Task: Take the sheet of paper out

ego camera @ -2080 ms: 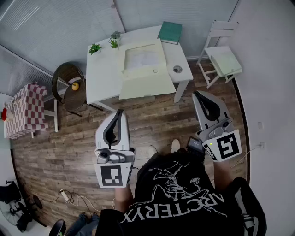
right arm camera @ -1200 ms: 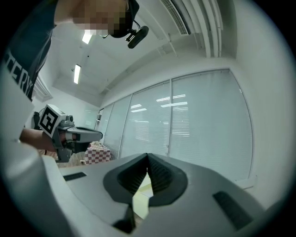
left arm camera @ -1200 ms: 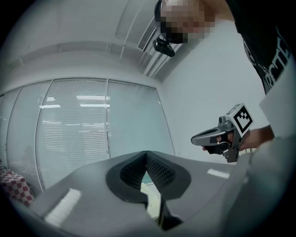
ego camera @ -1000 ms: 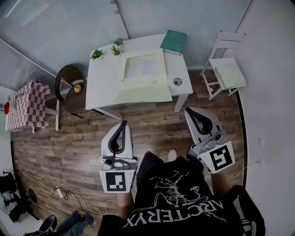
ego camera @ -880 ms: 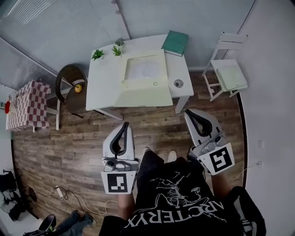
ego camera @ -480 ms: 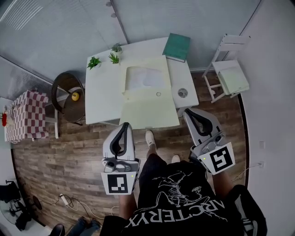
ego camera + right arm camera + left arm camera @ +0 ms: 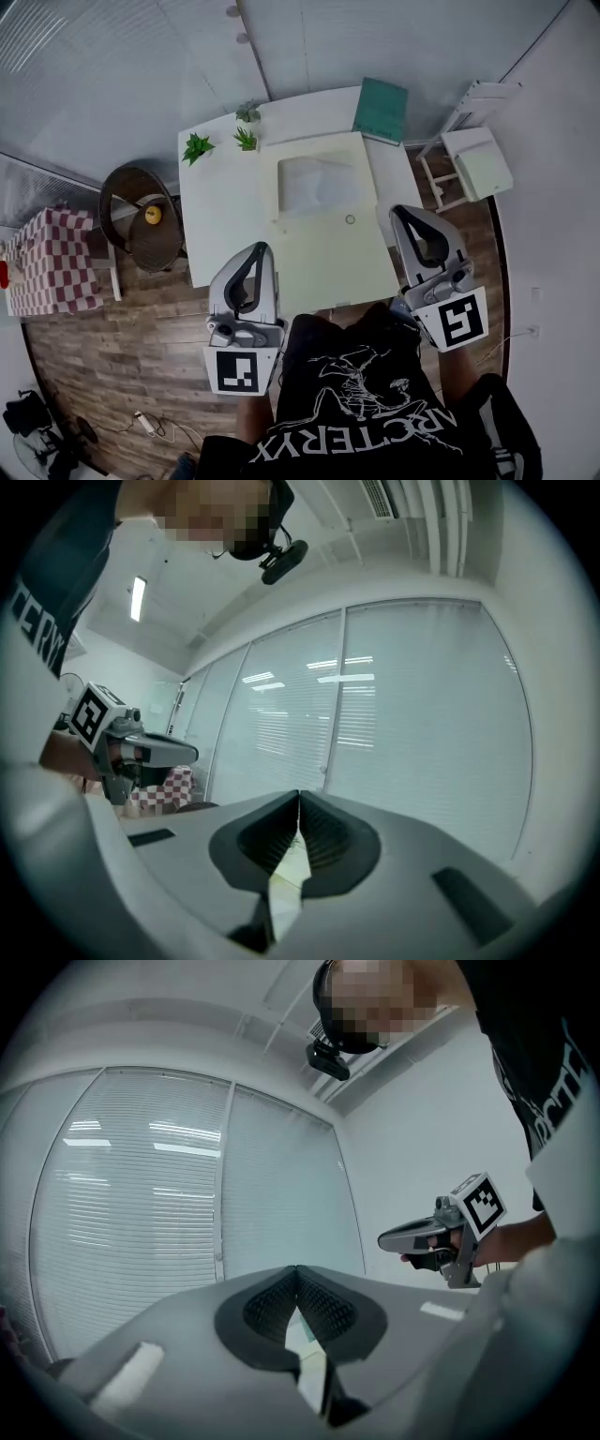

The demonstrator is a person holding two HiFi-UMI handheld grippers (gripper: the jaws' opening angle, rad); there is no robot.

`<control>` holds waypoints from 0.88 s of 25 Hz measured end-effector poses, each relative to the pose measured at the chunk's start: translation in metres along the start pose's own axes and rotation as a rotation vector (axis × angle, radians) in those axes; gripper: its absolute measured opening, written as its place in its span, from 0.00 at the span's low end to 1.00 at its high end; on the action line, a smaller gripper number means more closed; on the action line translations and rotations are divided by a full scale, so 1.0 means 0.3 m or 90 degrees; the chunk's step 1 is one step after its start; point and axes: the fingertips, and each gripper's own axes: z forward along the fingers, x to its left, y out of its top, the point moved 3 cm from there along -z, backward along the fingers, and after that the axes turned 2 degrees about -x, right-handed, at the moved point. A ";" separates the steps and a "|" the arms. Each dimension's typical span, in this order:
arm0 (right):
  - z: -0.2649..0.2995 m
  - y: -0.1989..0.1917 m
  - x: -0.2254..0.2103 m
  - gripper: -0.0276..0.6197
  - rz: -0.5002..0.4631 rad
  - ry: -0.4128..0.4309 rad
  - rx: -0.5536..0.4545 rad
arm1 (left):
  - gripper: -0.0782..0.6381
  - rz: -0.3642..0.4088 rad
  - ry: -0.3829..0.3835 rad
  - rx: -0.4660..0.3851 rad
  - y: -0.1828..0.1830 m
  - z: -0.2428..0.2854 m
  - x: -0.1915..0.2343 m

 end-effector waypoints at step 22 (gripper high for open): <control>0.378 -0.831 0.173 0.31 -0.266 0.299 0.298 | 0.13 0.022 0.097 0.042 0.001 0.066 -0.031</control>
